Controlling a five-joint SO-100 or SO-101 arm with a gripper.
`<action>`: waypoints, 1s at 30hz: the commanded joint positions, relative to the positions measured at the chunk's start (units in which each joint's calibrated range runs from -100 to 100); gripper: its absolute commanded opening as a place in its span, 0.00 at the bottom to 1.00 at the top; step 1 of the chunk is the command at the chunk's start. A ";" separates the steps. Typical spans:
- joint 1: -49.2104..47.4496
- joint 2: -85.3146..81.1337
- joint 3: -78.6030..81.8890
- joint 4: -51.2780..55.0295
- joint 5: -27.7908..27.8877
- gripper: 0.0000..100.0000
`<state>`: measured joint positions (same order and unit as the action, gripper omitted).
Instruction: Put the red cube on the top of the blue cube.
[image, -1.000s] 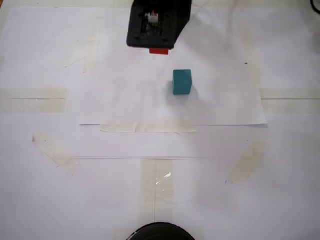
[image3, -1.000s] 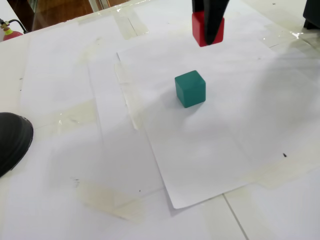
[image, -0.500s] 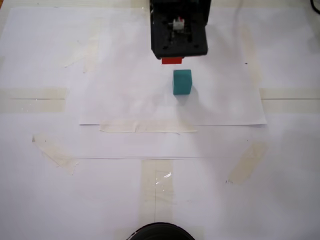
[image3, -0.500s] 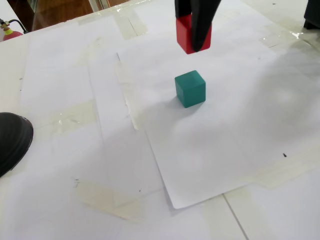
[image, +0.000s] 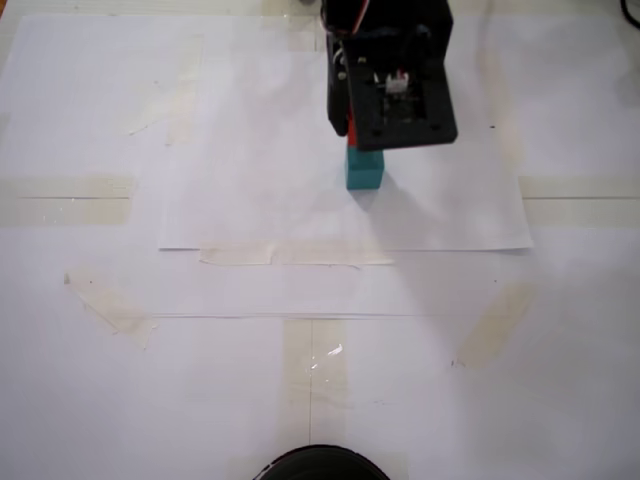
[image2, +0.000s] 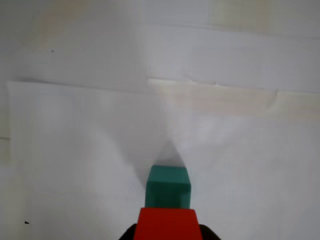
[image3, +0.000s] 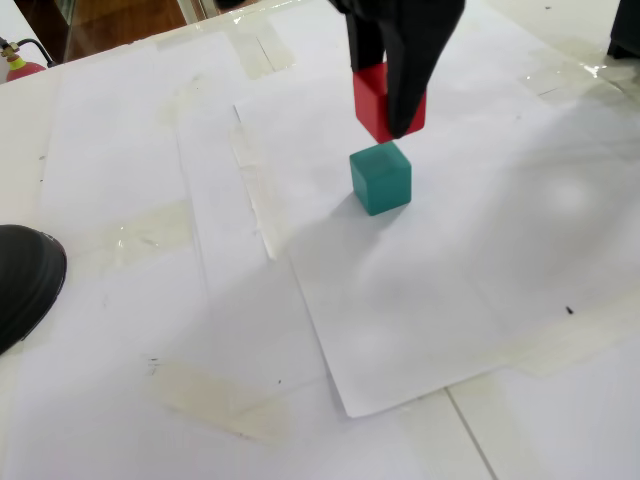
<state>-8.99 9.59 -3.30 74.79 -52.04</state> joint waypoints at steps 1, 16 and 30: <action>-0.77 0.28 -4.83 -2.75 -0.49 0.13; -0.32 3.12 -4.83 -4.63 -0.24 0.13; 0.29 4.58 -4.74 -5.77 -0.10 0.14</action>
<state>-9.65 14.62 -3.48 70.23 -52.04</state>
